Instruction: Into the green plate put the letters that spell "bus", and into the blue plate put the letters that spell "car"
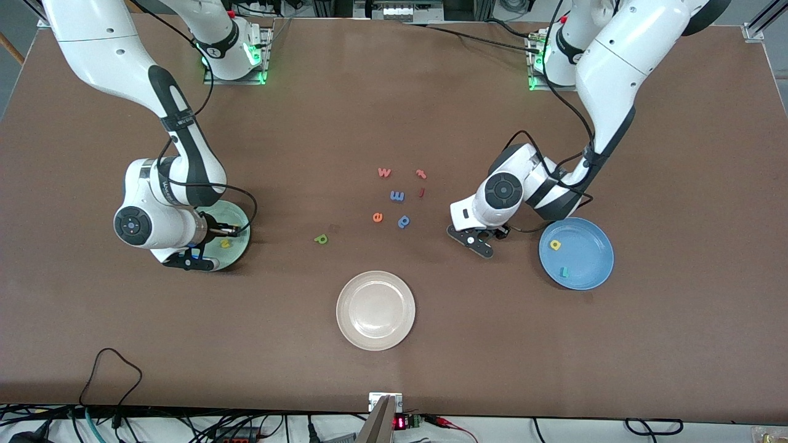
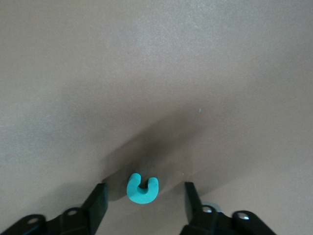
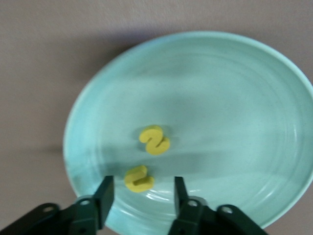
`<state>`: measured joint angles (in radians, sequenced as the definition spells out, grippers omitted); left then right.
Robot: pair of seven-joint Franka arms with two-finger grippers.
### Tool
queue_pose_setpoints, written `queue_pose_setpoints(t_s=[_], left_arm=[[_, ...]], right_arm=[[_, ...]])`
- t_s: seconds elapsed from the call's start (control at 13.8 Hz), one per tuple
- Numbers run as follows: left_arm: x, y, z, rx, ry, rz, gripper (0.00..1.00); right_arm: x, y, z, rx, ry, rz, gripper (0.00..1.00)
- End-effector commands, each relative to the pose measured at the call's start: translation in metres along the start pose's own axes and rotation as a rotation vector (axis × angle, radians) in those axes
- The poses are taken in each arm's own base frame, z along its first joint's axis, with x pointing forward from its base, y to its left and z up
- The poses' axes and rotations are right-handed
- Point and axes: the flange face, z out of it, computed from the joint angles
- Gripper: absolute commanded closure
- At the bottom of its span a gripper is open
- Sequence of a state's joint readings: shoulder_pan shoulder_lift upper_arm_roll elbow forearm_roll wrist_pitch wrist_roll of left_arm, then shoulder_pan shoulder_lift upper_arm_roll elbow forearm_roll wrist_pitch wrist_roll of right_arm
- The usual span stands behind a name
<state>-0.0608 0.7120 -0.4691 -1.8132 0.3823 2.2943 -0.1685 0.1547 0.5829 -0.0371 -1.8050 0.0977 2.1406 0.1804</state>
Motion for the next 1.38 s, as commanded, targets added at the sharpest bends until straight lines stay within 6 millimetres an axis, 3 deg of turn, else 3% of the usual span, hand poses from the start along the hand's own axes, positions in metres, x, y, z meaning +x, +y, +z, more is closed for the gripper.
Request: queue_pose_setpoints(t_s=[0.0,0.07,0.14,0.29,0.51,0.58,0.65,0.8,0.94,1.01,1.09,1.16,1.3], left_arm=[[-0.004,0.002,-0.004,0.022,0.012,0.017,0.75],[-0.004,0.002,-0.006,0.023,0.014,0.018,0.83],[-0.003,-0.001,-0.008,0.025,0.013,0.015,0.88],[-0.004,-0.015,-0.027,0.049,-0.006,0.004,0.88],[-0.013,-0.074,-0.09,0.112,-0.142,0.011,0.88],[-0.018,-0.11,-0.105,0.108,-0.174,0.014,0.88],[-0.028,-0.145,-0.109,0.091,-0.193,0.029,0.87],[-0.047,-0.2,-0.094,0.07,-0.212,0.01,0.86],[-0.05,-0.216,-0.074,0.094,-0.214,0.027,0.79],[-0.051,-0.221,-0.072,0.089,-0.21,0.035,0.51],[-0.051,-0.222,-0.076,0.09,-0.206,0.032,0.01],[-0.05,-0.222,-0.086,0.095,-0.199,0.045,0.0],[-0.053,-0.221,-0.127,0.119,-0.176,0.057,0.0]], right_arm=[[-0.005,-0.049,-0.02,0.05,0.039,0.01,0.0],[-0.005,-0.076,-0.025,0.111,0.039,0.031,0.0],[-0.001,-0.097,-0.026,0.17,0.037,0.072,0.08],[0.007,-0.112,-0.023,0.177,0.045,0.074,0.25],[0.005,-0.143,-0.011,0.077,0.079,-0.031,0.28],[0.005,-0.156,-0.01,0.069,0.089,-0.031,0.32],[0.005,-0.165,-0.01,0.071,0.097,-0.023,0.39],[0.005,-0.183,-0.009,0.075,0.108,0.004,0.44],[-0.001,-0.2,-0.003,0.067,0.106,0.03,0.44],[-0.006,-0.21,-0.001,0.055,0.11,0.0,0.44],[-0.012,-0.22,0.001,0.034,0.118,-0.027,0.44],[-0.021,-0.234,0.003,0.011,0.126,-0.058,0.44],[-0.028,-0.245,0.013,-0.036,0.137,-0.103,0.44]])
